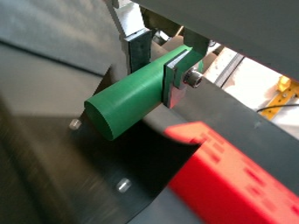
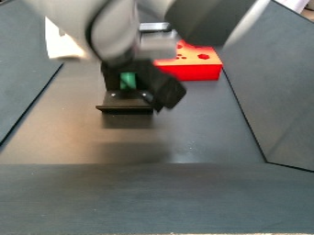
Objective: Pick up the round object. Move up. Place the round object on the fixture. Regrasp the round object. Move to above the board. Insert the round object.
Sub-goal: Place the round object on the fixture, then regrasp the round object.
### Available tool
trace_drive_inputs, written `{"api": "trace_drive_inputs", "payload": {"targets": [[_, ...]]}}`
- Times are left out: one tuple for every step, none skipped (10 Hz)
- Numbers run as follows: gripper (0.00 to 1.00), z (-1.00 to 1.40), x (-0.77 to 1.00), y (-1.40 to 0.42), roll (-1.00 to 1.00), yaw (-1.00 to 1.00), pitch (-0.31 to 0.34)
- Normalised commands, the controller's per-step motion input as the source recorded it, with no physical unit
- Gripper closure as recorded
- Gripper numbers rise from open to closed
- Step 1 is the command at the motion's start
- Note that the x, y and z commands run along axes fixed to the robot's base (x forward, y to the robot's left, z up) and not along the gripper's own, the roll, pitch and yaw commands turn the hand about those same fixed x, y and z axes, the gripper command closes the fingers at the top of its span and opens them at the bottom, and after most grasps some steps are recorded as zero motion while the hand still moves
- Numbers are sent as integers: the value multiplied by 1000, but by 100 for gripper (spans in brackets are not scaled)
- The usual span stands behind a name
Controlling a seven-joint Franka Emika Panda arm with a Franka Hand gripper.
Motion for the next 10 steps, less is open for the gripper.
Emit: {"api": "trace_drive_inputs", "payload": {"targets": [[100, -784, 144, 118, -157, -203, -6], [100, -509, 113, 82, -121, -163, -27], [100, -325, 93, 51, -100, -137, -37], [100, -284, 60, 7, -60, -109, -55], [100, -285, 56, 6, -59, -97, -56], [100, -285, 56, 6, -59, -71, -56], [100, -285, 55, 6, -59, -56, -56], [0, 0, 0, 0, 0, 0, 0], [0, 1000, 0, 0, -64, 16, -71], [0, 1000, -9, 2, -58, 24, -65]]}}
